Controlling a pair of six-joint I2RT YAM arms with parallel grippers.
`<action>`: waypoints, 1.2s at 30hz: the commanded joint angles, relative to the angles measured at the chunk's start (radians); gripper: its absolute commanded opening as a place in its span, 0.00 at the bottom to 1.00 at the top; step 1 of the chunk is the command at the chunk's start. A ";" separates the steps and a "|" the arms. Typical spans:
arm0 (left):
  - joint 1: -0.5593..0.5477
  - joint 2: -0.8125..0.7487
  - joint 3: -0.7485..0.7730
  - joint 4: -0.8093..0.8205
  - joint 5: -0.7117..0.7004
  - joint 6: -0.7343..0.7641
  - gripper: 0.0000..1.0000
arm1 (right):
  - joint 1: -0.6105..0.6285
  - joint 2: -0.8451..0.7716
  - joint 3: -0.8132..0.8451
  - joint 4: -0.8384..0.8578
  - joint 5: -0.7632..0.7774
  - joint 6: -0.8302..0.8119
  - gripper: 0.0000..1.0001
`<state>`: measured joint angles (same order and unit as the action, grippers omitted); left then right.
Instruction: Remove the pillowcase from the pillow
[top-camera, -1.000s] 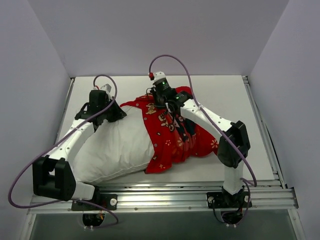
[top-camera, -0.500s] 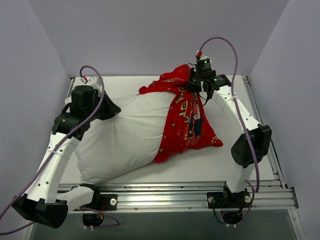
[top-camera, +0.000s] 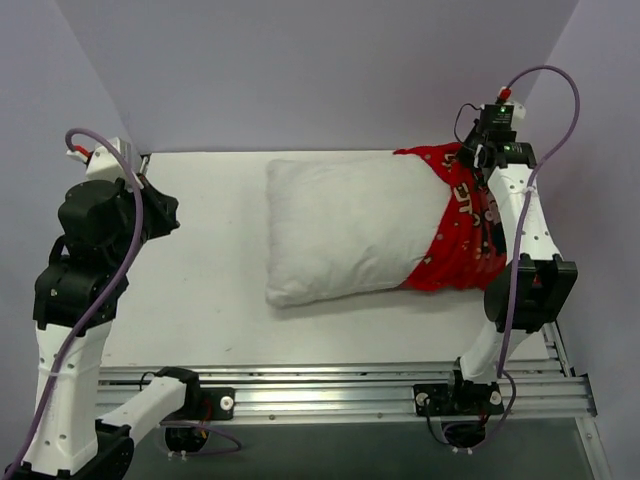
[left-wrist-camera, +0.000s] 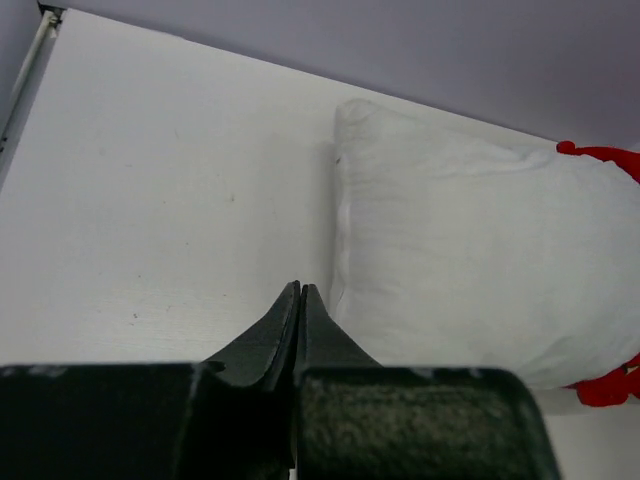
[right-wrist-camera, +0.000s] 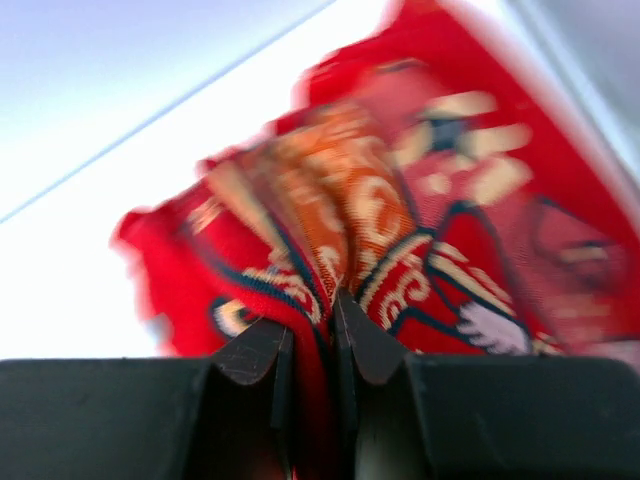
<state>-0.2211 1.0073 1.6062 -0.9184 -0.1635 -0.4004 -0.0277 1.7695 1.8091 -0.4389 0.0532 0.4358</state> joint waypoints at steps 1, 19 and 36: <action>-0.006 0.043 -0.101 0.073 0.134 -0.023 0.02 | 0.100 -0.090 -0.051 0.186 0.010 -0.057 0.00; -0.256 0.367 -0.465 0.756 0.137 -0.071 0.94 | 0.161 -0.157 -0.292 0.209 0.019 -0.091 0.91; -0.334 0.467 -0.724 0.989 0.305 -0.221 0.96 | 0.345 0.011 -0.287 0.276 -0.082 -0.216 0.92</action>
<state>-0.5034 1.6039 0.9810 0.0357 0.1482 -0.5446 0.2024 1.7210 1.5063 -0.1394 0.0978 0.2203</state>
